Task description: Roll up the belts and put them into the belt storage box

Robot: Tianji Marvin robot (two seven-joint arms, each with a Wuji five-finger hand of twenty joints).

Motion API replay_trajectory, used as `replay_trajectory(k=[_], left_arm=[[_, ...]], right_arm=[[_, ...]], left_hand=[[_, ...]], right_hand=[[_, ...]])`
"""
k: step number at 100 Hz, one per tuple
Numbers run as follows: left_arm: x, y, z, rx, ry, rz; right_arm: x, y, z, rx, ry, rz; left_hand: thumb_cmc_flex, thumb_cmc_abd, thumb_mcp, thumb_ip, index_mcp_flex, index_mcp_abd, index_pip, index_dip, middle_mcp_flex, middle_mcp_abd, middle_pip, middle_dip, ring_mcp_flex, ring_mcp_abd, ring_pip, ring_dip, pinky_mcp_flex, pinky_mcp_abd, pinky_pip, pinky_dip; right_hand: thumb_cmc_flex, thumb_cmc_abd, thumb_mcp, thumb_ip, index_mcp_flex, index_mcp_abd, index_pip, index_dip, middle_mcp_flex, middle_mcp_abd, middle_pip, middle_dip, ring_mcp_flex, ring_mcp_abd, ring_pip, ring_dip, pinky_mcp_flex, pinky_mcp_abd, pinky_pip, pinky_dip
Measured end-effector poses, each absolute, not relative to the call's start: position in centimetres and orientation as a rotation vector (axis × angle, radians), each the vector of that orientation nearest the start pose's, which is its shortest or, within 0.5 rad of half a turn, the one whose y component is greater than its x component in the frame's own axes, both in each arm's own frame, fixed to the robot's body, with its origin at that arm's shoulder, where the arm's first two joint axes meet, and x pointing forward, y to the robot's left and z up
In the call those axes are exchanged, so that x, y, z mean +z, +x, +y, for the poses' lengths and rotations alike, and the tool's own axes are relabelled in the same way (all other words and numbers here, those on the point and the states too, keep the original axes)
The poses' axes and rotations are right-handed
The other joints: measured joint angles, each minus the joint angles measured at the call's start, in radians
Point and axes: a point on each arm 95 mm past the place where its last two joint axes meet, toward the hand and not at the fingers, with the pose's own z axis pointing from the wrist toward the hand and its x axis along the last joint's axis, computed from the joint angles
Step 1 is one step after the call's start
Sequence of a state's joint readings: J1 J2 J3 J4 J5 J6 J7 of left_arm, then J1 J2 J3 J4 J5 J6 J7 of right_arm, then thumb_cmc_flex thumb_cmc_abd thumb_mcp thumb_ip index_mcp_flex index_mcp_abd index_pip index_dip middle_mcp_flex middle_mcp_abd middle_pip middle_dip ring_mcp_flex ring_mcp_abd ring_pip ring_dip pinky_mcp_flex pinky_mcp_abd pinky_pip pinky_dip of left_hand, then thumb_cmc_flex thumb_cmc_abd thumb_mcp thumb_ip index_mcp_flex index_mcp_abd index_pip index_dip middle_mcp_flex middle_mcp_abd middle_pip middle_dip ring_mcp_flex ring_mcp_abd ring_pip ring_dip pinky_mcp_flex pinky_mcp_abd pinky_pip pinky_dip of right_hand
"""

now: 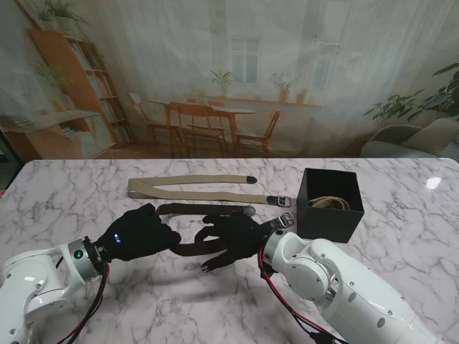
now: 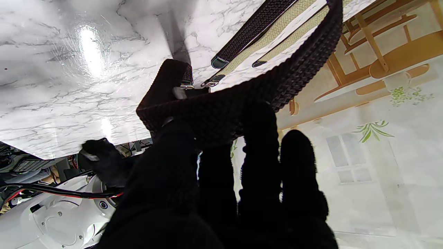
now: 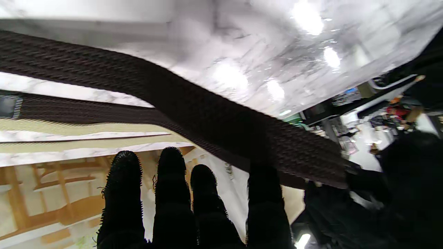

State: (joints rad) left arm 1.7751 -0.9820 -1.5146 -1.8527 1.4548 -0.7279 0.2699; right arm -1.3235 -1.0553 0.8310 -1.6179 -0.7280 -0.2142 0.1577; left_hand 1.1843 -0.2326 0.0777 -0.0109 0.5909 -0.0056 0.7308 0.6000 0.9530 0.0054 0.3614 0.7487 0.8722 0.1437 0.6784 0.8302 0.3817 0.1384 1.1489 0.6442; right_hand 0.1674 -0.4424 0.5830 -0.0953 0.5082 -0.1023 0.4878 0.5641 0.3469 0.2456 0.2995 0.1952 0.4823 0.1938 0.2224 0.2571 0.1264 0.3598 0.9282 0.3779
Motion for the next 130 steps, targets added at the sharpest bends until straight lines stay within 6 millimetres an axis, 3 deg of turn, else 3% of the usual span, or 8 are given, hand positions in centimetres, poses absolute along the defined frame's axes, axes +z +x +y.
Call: replay_trajectory(k=[18, 32, 41, 49, 55, 68, 77, 130], left_arm=[[-25.6, 33.3, 2.9, -1.633, -0.262, 1.875], [-25.5, 33.4, 3.1, -1.623, -0.267, 1.868], [-25.6, 33.5, 3.3, -1.607, -0.272, 1.866], [-25.7, 33.6, 3.6, -1.594, -0.279, 1.864], [-25.8, 33.6, 3.7, -1.588, -0.282, 1.864], [-26.0, 33.5, 4.0, -1.579, -0.29, 1.868], [-26.1, 33.4, 4.2, -1.566, -0.294, 1.876], [-28.7, 33.9, 6.9, -1.416, -0.411, 1.888]], right_arm=[[-31.0, 38.2, 13.0, 1.884, 1.07, 2.021], [-30.9, 38.0, 12.9, 1.939, 1.145, 1.993], [-30.7, 37.6, 12.7, 1.95, 1.152, 1.968], [-30.6, 37.2, 12.5, 1.961, 1.161, 1.948], [-30.6, 36.8, 12.4, 1.967, 1.167, 1.94], [-30.2, 36.2, 11.6, 1.938, 1.096, 1.94], [-29.8, 35.9, 10.8, 1.905, 1.04, 1.947], [-30.3, 35.0, 4.2, 1.604, 0.869, 1.91]], left_hand=[[-0.001, -0.001, 0.0, 0.0, 0.01, 0.0, 0.0, 0.005, 0.0, 0.0, 0.001, 0.0, 0.0, 0.0, 0.0, 0.0, 0.0, 0.0, 0.0, 0.0], [-0.007, -0.001, 0.002, 0.0, 0.01, 0.0, 0.005, 0.011, 0.0, 0.001, 0.002, 0.0, 0.0, -0.002, 0.0, 0.0, 0.0, 0.0, 0.0, 0.0], [-0.007, -0.001, 0.002, 0.0, 0.01, 0.0, 0.009, 0.012, 0.0, 0.004, 0.013, 0.0, -0.001, -0.002, 0.0, 0.0, 0.0, 0.0, 0.0, 0.0], [-0.008, -0.001, 0.002, 0.0, 0.01, 0.0, 0.009, 0.012, 0.0, 0.005, 0.013, 0.001, -0.001, -0.002, 0.0, -0.007, 0.0, 0.0, 0.0, 0.0], [-0.008, -0.001, 0.002, 0.0, 0.01, -0.001, 0.009, 0.012, 0.0, 0.005, 0.014, 0.002, -0.001, -0.002, 0.0, -0.007, 0.0, 0.0, 0.0, 0.0], [-0.008, -0.001, 0.002, 0.0, 0.01, -0.001, 0.009, 0.012, 0.0, 0.005, 0.014, 0.004, -0.001, -0.002, 0.0, -0.007, 0.0, 0.0, 0.0, 0.0], [-0.008, -0.001, 0.002, 0.0, 0.01, -0.003, 0.009, 0.012, 0.0, 0.005, 0.014, 0.004, -0.001, -0.002, 0.0, -0.007, 0.0, 0.0, 0.0, 0.0], [-0.007, 0.001, 0.016, 0.0, 0.037, -0.013, 0.013, -0.014, 0.013, 0.014, 0.031, 0.014, -0.002, -0.003, 0.0, -0.007, -0.001, 0.0, 0.0, 0.0]], right_hand=[[0.177, -0.091, -0.002, -0.002, 0.161, -0.152, 0.316, 0.196, 0.211, -0.062, 0.095, 0.098, 0.044, 0.002, 0.0, 0.0, 0.007, 0.002, -0.008, 0.0], [0.405, -0.14, -0.124, -0.002, 0.204, -0.212, 0.492, 0.196, 0.592, -0.185, 0.105, 0.159, 0.254, -0.05, 0.002, 0.03, 0.039, 0.026, -0.008, -0.041], [0.398, -0.249, 0.194, -0.095, 0.217, -0.236, 0.581, 0.194, 0.842, -0.229, 0.175, 0.214, 0.422, -0.111, 0.069, 0.078, 0.08, 0.027, -0.007, -0.072], [0.389, -0.27, 0.291, -0.148, 0.213, -0.234, 0.601, 0.165, 0.947, -0.247, 0.281, 0.286, 0.54, -0.131, 0.125, 0.123, 0.125, 0.027, 0.015, -0.079], [0.389, -0.27, 0.321, -0.158, 0.211, -0.208, 0.604, 0.109, 0.97, -0.259, 0.379, 0.343, 0.61, -0.135, 0.178, 0.159, 0.18, 0.015, 0.054, -0.08], [0.4, -0.266, 0.39, -0.158, 0.193, -0.075, 0.461, -0.225, 0.985, -0.276, 0.434, 0.363, 0.672, -0.16, 0.225, 0.206, 0.281, -0.052, 0.141, -0.073], [0.407, -0.238, 0.381, -0.174, 0.266, -0.072, 0.463, -0.313, 1.01, -0.291, 0.434, 0.341, 0.676, -0.188, 0.225, 0.206, 0.304, -0.088, 0.176, -0.064], [0.403, -0.213, 0.361, -0.176, 0.37, -0.074, 0.488, -0.301, 1.056, -0.311, 0.434, 0.328, 0.687, -0.209, 0.224, 0.195, 0.342, -0.101, 0.229, -0.052]])
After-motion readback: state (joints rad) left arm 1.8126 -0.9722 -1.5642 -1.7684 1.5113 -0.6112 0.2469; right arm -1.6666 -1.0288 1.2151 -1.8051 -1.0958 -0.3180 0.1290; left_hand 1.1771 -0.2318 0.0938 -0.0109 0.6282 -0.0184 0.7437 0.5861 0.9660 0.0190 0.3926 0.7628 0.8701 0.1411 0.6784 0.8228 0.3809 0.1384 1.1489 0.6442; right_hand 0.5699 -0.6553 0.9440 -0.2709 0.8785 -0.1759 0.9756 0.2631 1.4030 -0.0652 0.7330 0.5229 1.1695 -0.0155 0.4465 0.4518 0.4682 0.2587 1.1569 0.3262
